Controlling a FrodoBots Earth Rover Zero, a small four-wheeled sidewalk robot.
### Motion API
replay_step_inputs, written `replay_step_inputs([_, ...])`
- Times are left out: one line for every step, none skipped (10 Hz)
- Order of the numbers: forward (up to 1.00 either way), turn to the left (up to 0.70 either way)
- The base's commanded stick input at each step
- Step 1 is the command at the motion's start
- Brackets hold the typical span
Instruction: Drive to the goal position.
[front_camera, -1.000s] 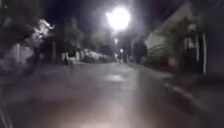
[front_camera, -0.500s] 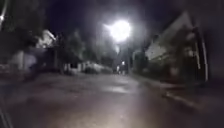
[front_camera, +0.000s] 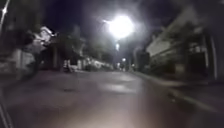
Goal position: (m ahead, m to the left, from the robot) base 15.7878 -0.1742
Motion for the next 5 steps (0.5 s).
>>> replay_step_inputs([0.70,-0.35])
replay_step_inputs([0.70,-0.35])
replay_step_inputs([0.70,-0.35])
replay_step_inputs([0.70,-0.35])
replay_step_inputs([0.70,-0.35])
